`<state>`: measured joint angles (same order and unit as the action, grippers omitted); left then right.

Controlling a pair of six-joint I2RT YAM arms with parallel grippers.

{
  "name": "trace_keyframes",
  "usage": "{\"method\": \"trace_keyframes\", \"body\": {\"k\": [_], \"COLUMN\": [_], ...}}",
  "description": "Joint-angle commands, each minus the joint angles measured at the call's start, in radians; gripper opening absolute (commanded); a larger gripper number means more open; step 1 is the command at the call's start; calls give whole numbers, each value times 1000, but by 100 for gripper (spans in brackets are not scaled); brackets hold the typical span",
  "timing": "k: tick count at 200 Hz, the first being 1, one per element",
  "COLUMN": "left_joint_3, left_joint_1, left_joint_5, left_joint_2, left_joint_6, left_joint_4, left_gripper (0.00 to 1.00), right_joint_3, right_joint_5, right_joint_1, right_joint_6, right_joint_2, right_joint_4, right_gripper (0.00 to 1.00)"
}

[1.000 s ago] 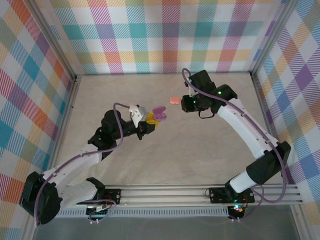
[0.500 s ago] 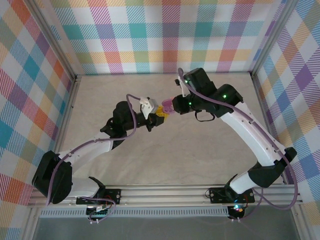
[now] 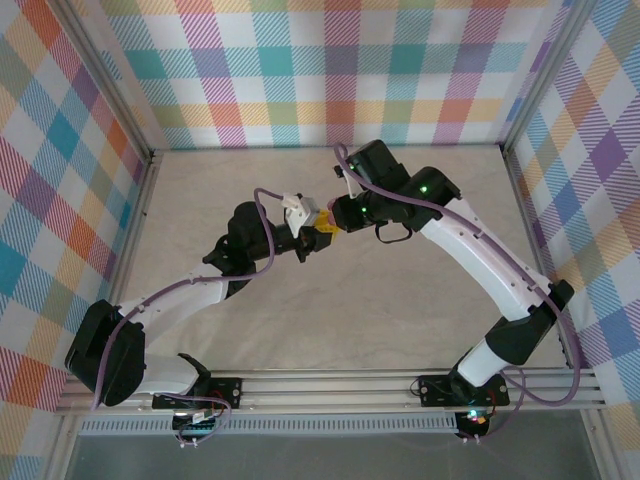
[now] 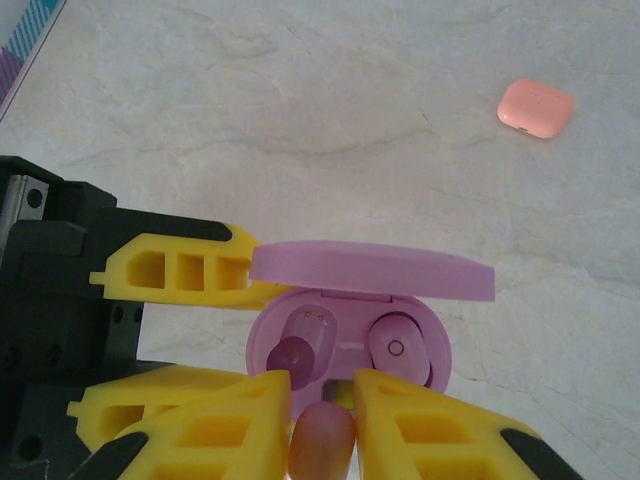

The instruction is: Insert wireless bluetooth earbuds into charging case

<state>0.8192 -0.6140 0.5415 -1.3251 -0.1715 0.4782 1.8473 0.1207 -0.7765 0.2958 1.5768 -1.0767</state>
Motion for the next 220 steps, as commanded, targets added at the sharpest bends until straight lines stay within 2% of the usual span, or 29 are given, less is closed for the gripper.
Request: {"method": "trace_keyframes", "body": {"k": [1, 98, 141, 172, 220], "left_joint_3": [14, -2, 0, 1, -3], "left_joint_1": [-20, -27, -26, -28, -28], "left_joint_5": [29, 23, 23, 23, 23], "left_joint_2": [9, 23, 19, 17, 20], "left_joint_6": [15, 16, 18, 20, 20], "left_joint_4": [48, 49, 51, 51, 49], "left_gripper": [14, 14, 14, 14, 14], "right_joint_3": [34, 73, 78, 99, 139], "right_joint_5": [22, 51, 64, 56, 56], "right_joint_1": [-6, -7, -16, -17, -17], "right_joint_6": [-27, -61, -67, -61, -57], "right_joint_2": [19, 77, 76, 79, 74], "right_joint_4": [11, -21, -35, -35, -38], "right_gripper": [24, 24, 27, 35, 35]}}
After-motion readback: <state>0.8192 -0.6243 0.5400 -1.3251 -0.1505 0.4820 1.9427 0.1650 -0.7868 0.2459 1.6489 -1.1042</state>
